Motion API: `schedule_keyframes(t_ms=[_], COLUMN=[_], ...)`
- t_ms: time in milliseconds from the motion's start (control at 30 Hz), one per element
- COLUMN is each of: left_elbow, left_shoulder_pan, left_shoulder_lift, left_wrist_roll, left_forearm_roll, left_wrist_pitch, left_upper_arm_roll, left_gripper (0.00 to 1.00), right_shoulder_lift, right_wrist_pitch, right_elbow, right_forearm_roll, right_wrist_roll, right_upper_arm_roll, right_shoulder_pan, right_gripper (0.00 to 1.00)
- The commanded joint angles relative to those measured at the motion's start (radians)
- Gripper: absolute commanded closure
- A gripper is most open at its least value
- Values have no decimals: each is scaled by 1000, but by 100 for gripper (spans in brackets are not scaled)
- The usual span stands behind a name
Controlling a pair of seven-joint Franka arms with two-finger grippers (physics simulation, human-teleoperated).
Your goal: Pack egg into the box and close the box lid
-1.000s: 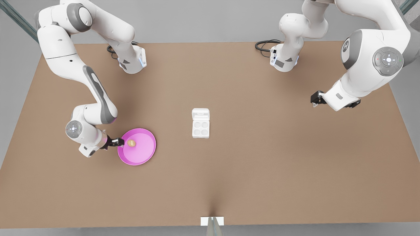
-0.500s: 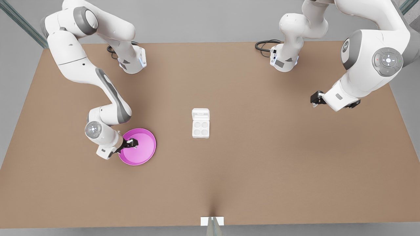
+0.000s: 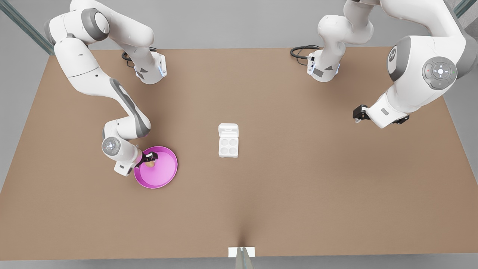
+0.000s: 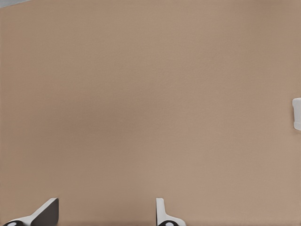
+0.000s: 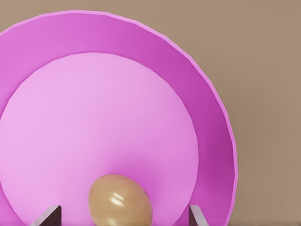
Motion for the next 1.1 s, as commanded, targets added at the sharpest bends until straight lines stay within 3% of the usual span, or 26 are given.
schedule_keyframes(t_ms=[0, 667, 700, 733, 800, 833, 867, 1067], left_elbow=[0, 0, 0, 0, 0, 0, 0, 0], left_shoulder_pan=[0, -1, 0, 0, -1, 0, 0, 0], left_shoulder_lift=[-1, 7, 7, 7, 7, 7, 7, 7], left_wrist_roll=[0, 0, 0, 0, 0, -1, -1, -1], left_forearm_roll=[1, 1, 1, 1, 1, 1, 1, 1], left_wrist_pitch=[0, -3, -3, -3, -5, -3, -3, -5], left_upper_arm_roll=[1, 1, 1, 1, 1, 1, 1, 1], left_gripper=[0, 0, 0, 0, 0, 0, 0, 0], right_shoulder_lift=[1, 53, 53, 53, 53, 53, 53, 53], right_wrist_pitch=[27, 64, 64, 63, 63, 63, 61, 60], right_elbow=[-1, 1, 1, 1, 1, 1, 2, 8], right_forearm_roll=[0, -2, -2, -2, -2, 0, -2, -2], right_wrist_roll=[-7, -7, -7, -11, -11, -11, -13, -10], right_upper_arm_roll=[0, -6, -6, -8, -8, -6, -8, -6], right_shoulder_pan=[-1, -3, -3, -3, -3, -1, -1, -3], right_gripper=[0, 0, 7, 25, 30, 44, 51, 60])
